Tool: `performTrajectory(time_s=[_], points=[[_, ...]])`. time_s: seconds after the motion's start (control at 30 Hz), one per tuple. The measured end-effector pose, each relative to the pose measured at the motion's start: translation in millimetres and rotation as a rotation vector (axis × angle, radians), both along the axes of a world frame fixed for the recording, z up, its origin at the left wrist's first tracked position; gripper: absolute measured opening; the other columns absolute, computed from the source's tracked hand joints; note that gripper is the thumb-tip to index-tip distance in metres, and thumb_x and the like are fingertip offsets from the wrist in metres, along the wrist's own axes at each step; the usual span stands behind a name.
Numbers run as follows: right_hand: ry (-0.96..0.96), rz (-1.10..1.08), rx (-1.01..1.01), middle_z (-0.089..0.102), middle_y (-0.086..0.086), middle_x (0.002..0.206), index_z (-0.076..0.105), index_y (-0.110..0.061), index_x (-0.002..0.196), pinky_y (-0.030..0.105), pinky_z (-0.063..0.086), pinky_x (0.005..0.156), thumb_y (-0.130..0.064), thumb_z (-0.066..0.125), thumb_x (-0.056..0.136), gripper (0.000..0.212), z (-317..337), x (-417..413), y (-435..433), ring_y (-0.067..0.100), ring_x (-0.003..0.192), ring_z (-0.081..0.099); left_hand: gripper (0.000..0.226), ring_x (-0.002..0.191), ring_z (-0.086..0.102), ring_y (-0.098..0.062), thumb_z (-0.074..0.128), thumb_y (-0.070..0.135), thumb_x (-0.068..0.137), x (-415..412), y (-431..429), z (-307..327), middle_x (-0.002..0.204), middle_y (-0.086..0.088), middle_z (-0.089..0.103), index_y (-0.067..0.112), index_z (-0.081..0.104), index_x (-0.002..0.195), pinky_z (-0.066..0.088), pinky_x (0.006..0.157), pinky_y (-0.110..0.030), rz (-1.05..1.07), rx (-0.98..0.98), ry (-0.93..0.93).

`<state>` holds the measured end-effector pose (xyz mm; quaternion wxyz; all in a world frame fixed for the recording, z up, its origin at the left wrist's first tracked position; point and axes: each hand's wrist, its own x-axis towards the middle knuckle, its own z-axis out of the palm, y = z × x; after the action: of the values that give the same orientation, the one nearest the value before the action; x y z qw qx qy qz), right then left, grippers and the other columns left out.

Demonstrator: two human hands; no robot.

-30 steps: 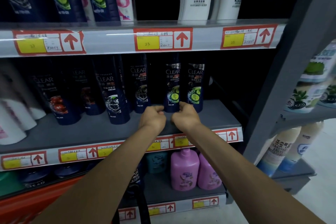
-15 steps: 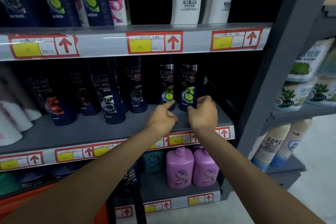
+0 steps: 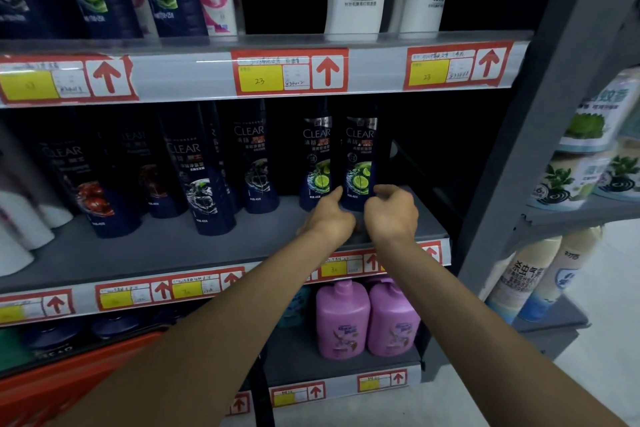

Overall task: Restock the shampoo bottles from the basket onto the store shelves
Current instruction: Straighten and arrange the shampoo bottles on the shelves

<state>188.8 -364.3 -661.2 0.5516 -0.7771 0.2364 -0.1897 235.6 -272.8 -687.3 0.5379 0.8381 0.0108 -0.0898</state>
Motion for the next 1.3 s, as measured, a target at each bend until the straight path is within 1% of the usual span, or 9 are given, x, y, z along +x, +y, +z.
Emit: performTrajectory(time_s=[0.2, 0.33, 0.5, 0.67, 0.77, 0.97, 1.07, 1.17, 1.3], points=[[-0.002, 0.024, 0.020, 0.069, 0.004, 0.128, 0.064, -0.016, 0.136, 0.029, 0.046, 0.096, -0.010, 0.059, 0.091, 0.046, 0.5, 2.4, -3.1, 0.023, 0.121, 0.062, 0.080, 0.098, 0.070, -0.033, 0.061, 0.016, 0.084, -13.2, 1.3, 5.0, 0.111, -0.007, 0.073, 0.037, 0.035, 0.157, 0.057, 0.094, -0.046, 0.028, 0.022, -0.029], [0.005, 0.063, 0.021, 0.069, 0.003, 0.125, 0.063, -0.018, 0.137, 0.035, 0.053, 0.097, -0.012, 0.058, 0.090, 0.048, 1.4, 3.7, -4.4, 0.023, 0.115, 0.064, 0.095, 0.092, 0.072, -0.035, 0.051, 0.025, 0.065, -14.0, 3.8, 0.2, 0.082, 0.001, 0.069, 0.033, 0.035, 0.158, 0.060, 0.088, -0.049, 0.024, 0.024, -0.056], [0.010, 0.122, 0.018, 0.070, 0.003, 0.122, 0.060, -0.017, 0.140, 0.045, 0.058, 0.094, -0.015, 0.053, 0.081, 0.059, 1.9, 4.4, -1.0, 0.024, 0.108, 0.067, 0.094, 0.082, 0.070, -0.031, 0.050, 0.027, 0.065, -11.9, 4.9, -3.1, 0.082, 0.000, 0.071, 0.034, 0.033, 0.158, 0.061, 0.082, -0.047, 0.028, 0.058, -0.073], [0.023, 0.153, -0.011, 0.067, 0.003, 0.127, 0.054, -0.020, 0.145, 0.047, 0.054, 0.100, -0.024, 0.060, 0.091, 0.054, 3.2, 7.4, 0.5, 0.025, 0.115, 0.063, 0.082, 0.109, 0.068, -0.027, 0.053, 0.033, 0.082, -18.1, 2.6, 3.2, 0.130, 0.002, 0.069, 0.043, 0.026, 0.159, 0.054, 0.098, -0.043, 0.022, 0.136, -0.062], [0.021, 0.159, -0.021, 0.066, 0.006, 0.126, 0.055, -0.018, 0.144, 0.046, 0.052, 0.101, -0.024, 0.059, 0.095, 0.050, 2.1, 10.7, -0.2, 0.028, 0.117, 0.062, 0.075, 0.117, 0.065, -0.027, 0.052, 0.028, 0.093, -21.4, 1.7, 7.4, 0.140, 0.002, 0.063, 0.043, 0.022, 0.160, 0.051, 0.102, -0.042, 0.026, 0.202, -0.100], [0.006, 0.130, -0.034, 0.066, 0.004, 0.129, 0.056, -0.014, 0.142, 0.035, 0.048, 0.101, -0.015, 0.060, 0.095, 0.047, -4.1, 13.7, -1.4, 0.027, 0.122, 0.060, 0.063, 0.108, 0.067, -0.033, 0.046, 0.015, 0.095, -22.1, 5.1, 8.3, 0.131, -0.009, 0.067, 0.031, 0.039, 0.156, 0.056, 0.096, -0.043, 0.012, 0.172, -0.148], [0.008, 0.065, -0.059, 0.067, 0.005, 0.125, 0.060, -0.013, 0.135, 0.032, 0.046, 0.095, -0.010, 0.063, 0.093, 0.042, -6.6, 14.6, -1.3, 0.026, 0.120, 0.061, 0.037, 0.103, 0.066, -0.023, 0.057, 0.013, 0.092, -28.1, 11.5, 11.2, 0.119, 0.000, 0.070, 0.028, 0.066, 0.125, 0.058, 0.088, -0.037, 0.099, 0.269, -0.207], [0.011, 0.038, -0.089, 0.070, 0.004, 0.115, 0.063, -0.012, 0.129, 0.035, 0.051, 0.096, -0.012, 0.069, 0.092, 0.038, -8.7, 15.8, -0.7, 0.026, 0.113, 0.064, 0.009, 0.093, 0.068, -0.023, 0.070, 0.031, 0.092, -27.8, 23.9, 18.4, 0.102, 0.002, 0.071, 0.027, 0.069, 0.100, 0.053, 0.074, -0.032, 0.281, 0.317, -0.173], [0.033, -0.001, -0.192, 0.070, 0.008, 0.119, 0.061, -0.012, 0.133, 0.037, 0.050, 0.092, -0.018, 0.075, 0.090, 0.045, -8.4, 16.4, 1.0, 0.030, 0.115, 0.064, 0.033, 0.097, 0.069, -0.025, 0.072, 0.053, 0.089, -15.2, 46.0, 19.4, 0.106, 0.000, 0.073, 0.023, 0.069, 0.103, 0.047, 0.069, -0.032, 0.340, 0.453, -0.189]])
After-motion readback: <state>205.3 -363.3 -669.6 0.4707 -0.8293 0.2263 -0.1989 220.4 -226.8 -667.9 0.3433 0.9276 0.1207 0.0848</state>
